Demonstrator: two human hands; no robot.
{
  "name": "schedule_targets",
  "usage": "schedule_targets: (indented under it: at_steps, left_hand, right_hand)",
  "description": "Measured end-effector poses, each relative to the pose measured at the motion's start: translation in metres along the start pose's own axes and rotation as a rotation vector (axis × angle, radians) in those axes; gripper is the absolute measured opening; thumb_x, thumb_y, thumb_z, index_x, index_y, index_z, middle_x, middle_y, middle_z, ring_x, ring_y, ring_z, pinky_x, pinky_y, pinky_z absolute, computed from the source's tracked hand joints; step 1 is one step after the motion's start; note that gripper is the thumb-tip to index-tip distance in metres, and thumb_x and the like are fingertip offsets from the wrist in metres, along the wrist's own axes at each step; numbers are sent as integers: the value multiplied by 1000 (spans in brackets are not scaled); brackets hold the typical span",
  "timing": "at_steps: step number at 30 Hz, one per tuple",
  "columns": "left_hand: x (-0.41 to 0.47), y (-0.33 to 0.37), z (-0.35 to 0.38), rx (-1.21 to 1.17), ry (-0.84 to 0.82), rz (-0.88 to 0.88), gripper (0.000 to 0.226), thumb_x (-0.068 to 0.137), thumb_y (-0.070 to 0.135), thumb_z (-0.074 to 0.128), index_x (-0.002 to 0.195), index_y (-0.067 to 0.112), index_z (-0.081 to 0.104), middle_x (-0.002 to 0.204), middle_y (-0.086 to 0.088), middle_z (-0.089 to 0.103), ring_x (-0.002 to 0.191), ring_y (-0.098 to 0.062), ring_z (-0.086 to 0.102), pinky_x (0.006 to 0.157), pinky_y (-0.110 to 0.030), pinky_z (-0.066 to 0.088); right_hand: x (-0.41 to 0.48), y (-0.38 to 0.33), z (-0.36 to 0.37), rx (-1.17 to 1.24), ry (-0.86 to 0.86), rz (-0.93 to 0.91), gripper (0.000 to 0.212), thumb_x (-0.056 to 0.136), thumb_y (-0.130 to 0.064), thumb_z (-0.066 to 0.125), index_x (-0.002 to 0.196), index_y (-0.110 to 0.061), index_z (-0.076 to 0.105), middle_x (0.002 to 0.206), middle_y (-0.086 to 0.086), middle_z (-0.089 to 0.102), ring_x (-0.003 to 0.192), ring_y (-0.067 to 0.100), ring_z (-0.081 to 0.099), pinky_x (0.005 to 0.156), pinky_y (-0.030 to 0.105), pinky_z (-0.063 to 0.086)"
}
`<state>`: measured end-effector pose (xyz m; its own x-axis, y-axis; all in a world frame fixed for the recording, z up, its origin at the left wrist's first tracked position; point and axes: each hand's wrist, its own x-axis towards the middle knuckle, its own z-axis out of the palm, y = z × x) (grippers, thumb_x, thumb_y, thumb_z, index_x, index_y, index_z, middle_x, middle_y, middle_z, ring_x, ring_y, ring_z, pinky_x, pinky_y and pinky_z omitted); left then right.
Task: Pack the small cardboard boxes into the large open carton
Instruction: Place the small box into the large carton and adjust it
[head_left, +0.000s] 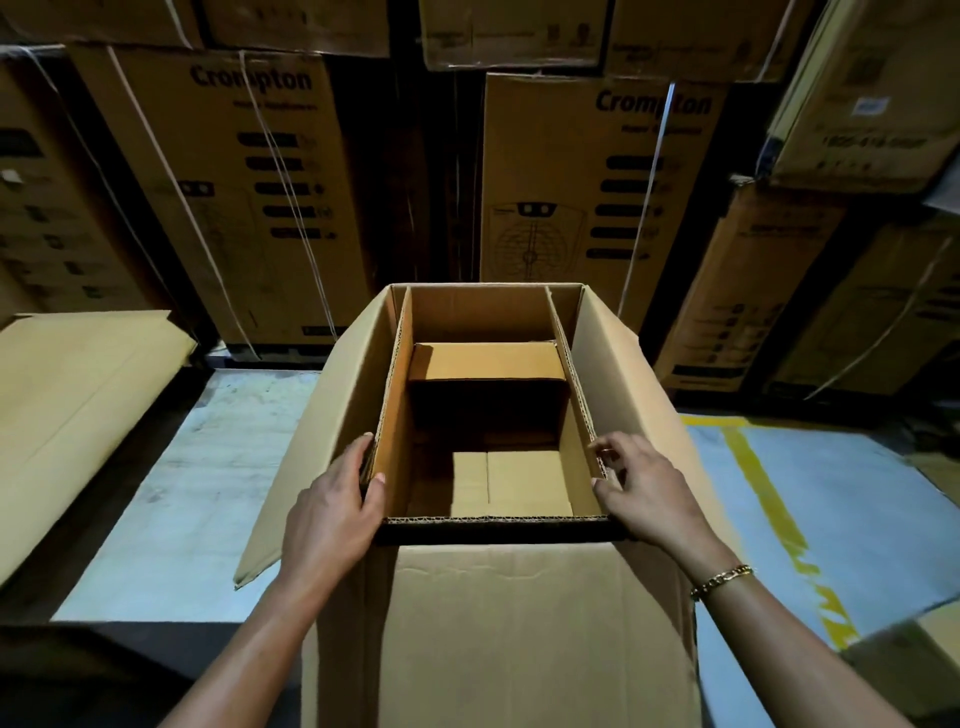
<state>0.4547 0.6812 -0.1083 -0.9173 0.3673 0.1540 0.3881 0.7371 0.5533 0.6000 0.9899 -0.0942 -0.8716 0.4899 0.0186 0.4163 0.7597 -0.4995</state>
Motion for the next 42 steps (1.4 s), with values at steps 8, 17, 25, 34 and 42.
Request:
schedule_targets:
  at_steps: [8,17,25,34,42]
  left_hand:
    - [19,5,0,47,17,-13,50,102,48,49,147,26,47,140,-1,62,115,-25,65,89,-44,56]
    - [56,-4,5,50,-256,-126,75,96,49,61,158,29,24,161,-1,37,136,-28,51,107,-47,46]
    - [122,-8,16,-34,-399,-166,84,94,50,63,161,28,18,165,-3,32,146,-26,39,116,-49,38]
    - [225,8,32,-75,-332,-189,67,97,37,59,156,30,28,155,-5,48,135,-31,50,110,-43,43]
    - [283,1,44,-142,-334,-256,66,101,33,54,158,36,22,149,-8,52,129,-32,55,108,-49,46]
  right_hand:
    - [3,-6,-1,38,-1,47,27,89,-39,71,107,-32,52,98,-12,60,91,15,58,70,31,37]
    - [26,-10,-10,-129,-86,59,54,88,-53,67,132,-37,40,123,-14,58,111,19,62,81,36,50]
    - [100,-53,-4,-563,-51,-190,69,90,-48,65,150,-28,38,156,0,39,144,23,35,119,39,30]
    - [257,-83,67,-876,-316,-182,51,96,-36,66,140,-16,51,139,9,58,131,28,53,109,42,42]
    - [321,-42,76,-971,-383,-14,56,91,-39,64,143,-22,51,143,5,55,133,27,50,108,44,36]
